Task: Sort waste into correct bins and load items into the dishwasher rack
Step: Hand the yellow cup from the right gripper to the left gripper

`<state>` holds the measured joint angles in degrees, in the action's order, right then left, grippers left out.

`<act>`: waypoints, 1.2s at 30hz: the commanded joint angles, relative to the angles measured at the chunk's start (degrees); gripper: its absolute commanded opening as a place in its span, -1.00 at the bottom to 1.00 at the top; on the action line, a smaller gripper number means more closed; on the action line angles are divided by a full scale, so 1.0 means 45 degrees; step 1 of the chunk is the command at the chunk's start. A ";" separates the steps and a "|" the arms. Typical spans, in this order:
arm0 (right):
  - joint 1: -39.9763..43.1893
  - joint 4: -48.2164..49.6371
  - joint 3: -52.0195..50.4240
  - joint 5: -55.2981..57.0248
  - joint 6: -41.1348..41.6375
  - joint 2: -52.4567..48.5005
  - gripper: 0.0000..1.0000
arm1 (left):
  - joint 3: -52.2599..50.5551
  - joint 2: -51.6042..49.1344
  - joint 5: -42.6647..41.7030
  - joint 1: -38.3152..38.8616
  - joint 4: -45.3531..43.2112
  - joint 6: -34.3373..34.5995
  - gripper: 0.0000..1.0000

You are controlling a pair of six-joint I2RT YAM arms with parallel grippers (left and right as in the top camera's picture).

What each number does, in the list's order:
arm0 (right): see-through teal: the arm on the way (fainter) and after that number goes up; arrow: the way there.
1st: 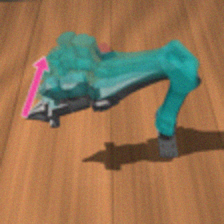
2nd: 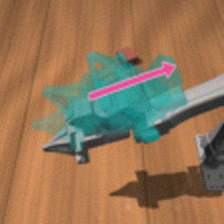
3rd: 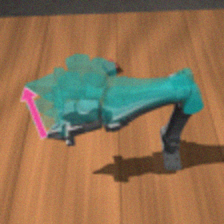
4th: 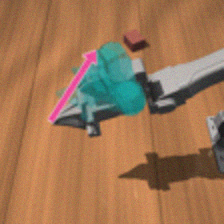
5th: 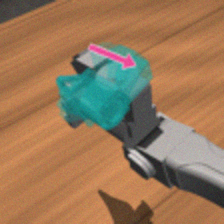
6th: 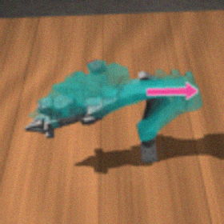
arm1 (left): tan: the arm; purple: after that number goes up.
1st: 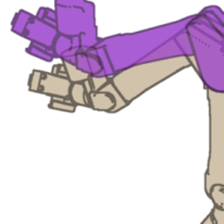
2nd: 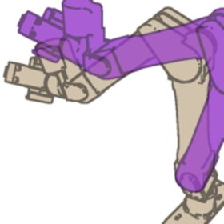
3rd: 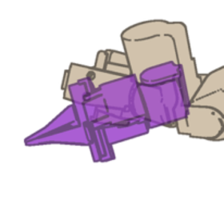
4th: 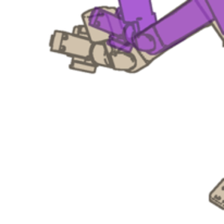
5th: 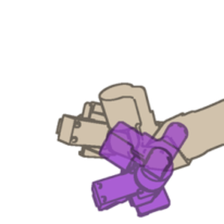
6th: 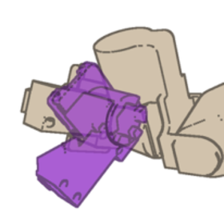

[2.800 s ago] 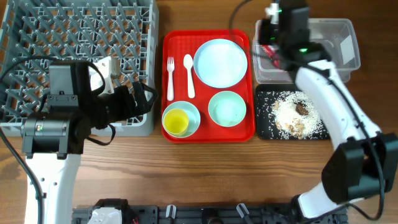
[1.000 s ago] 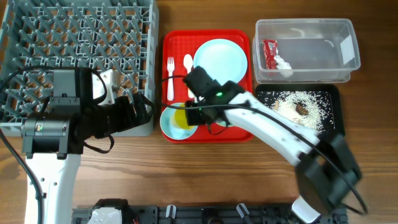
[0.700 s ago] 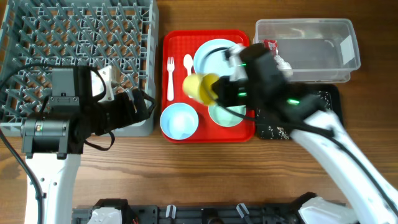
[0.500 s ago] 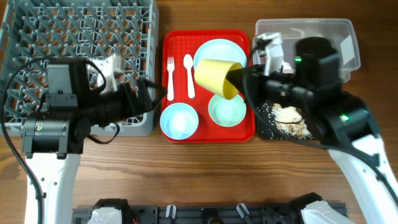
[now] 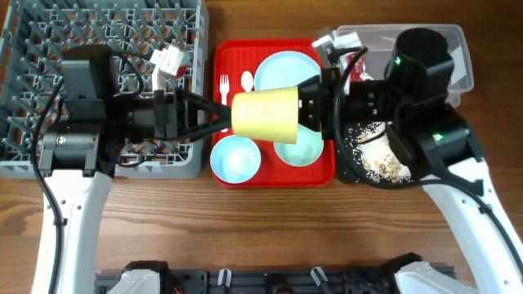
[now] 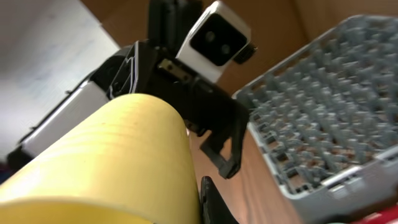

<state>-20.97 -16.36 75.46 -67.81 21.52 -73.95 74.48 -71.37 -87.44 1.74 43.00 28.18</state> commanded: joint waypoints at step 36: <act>-0.1467 0.0928 0.0083 0.0452 0.1569 -0.2259 -0.91 | 0.0097 0.0087 -0.0651 0.0296 -0.0379 0.0121 0.57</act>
<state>-27.07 -13.30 75.50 -67.29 27.46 -82.72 74.48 -71.46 -86.89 1.61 41.52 29.04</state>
